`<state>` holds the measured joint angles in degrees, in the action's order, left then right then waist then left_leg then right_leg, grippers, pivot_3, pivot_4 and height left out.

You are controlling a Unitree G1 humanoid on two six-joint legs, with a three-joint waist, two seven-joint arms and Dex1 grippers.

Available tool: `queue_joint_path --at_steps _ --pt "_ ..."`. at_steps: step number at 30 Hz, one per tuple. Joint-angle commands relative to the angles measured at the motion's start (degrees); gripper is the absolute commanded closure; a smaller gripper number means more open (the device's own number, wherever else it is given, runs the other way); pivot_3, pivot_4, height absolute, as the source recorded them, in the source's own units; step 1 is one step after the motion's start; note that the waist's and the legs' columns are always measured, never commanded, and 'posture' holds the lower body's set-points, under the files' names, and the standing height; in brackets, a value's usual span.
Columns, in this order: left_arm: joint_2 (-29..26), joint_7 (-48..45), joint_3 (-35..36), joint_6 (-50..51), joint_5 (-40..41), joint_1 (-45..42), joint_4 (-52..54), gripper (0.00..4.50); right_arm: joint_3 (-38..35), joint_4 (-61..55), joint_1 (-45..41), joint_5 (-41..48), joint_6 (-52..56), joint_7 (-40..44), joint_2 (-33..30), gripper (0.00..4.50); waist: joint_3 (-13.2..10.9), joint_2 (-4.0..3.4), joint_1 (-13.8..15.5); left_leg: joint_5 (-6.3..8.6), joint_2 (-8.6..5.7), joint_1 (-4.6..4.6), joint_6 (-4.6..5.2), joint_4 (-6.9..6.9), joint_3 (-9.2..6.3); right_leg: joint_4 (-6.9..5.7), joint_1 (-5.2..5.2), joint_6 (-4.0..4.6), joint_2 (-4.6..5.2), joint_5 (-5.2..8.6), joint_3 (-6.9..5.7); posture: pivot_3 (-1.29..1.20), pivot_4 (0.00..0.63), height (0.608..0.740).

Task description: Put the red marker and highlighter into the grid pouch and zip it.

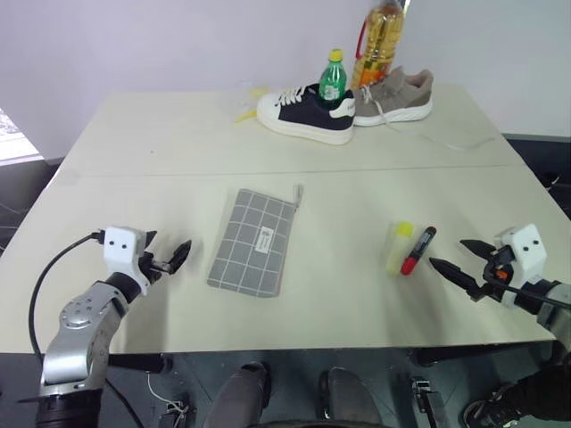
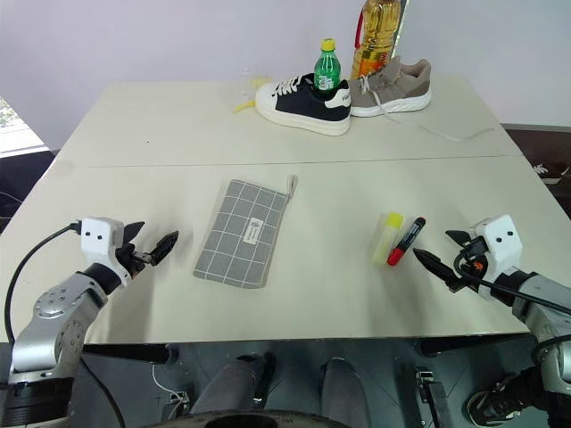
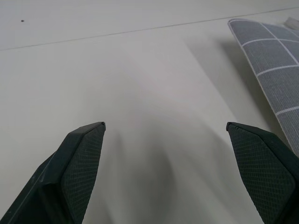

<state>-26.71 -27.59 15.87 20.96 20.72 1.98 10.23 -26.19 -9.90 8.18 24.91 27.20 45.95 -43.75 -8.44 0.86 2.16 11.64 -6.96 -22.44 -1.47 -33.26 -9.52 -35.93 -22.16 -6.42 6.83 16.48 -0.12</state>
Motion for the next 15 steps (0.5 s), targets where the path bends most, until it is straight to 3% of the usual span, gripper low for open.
queue_joint_path --at_steps 1,15 --pt "0.0 -0.24 -0.22 -0.74 -0.01 -0.59 0.77 0.12 -1.04 1.34 -0.45 -0.21 -2.58 0.78 -0.41 0.19 -0.01 0.02 0.06 0.0 0.0 0.0 0.0 0.0 0.0 0.0 0.0 0.0 0.0 0.0 0.0 0.0 0.15 0.734" --pt "1.36 2.71 2.39 -1.99 1.03 3.58 4.25 0.12 7.21 0.26 -12.19 0.53 -3.58 -0.78 3.42 0.19 -0.05 0.09 -0.02 0.0 0.09 0.0 0.0 0.0 0.05 0.0 -0.05 0.01 -0.03 -0.09 0.0 0.0 0.15 0.734"
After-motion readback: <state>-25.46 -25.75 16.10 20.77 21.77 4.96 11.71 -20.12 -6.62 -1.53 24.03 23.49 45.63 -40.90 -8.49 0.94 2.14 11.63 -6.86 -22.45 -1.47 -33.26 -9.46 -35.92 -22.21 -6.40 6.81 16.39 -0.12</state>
